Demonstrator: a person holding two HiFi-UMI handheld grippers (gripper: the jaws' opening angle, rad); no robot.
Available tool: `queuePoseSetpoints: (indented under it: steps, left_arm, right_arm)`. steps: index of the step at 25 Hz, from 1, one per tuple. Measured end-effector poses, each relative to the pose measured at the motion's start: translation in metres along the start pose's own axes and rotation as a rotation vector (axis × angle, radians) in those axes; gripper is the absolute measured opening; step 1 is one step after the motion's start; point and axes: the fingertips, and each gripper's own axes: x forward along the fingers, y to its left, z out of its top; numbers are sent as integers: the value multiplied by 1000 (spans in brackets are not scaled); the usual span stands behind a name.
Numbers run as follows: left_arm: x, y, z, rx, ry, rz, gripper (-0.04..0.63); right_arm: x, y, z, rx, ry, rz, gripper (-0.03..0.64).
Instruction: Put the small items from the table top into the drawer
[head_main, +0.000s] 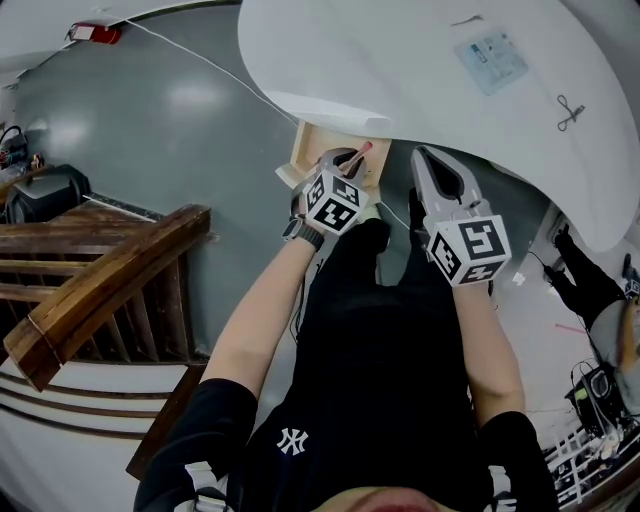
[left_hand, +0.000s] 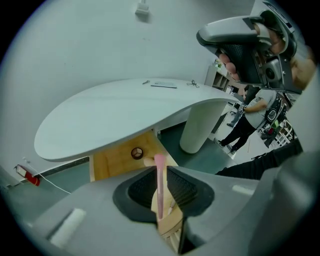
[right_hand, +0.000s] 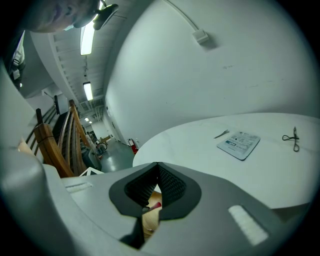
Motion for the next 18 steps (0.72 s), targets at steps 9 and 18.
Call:
queuePoseSetpoints:
  steps: [9, 18]
  left_arm:
    - [-1, 10, 4, -2, -7, 2, 75]
    - [-25, 2, 50, 3, -80, -4, 50]
  right_arm:
    - [5, -4, 2, 8, -9, -11, 22]
    - [-10, -11, 27, 7, -51, -40, 21]
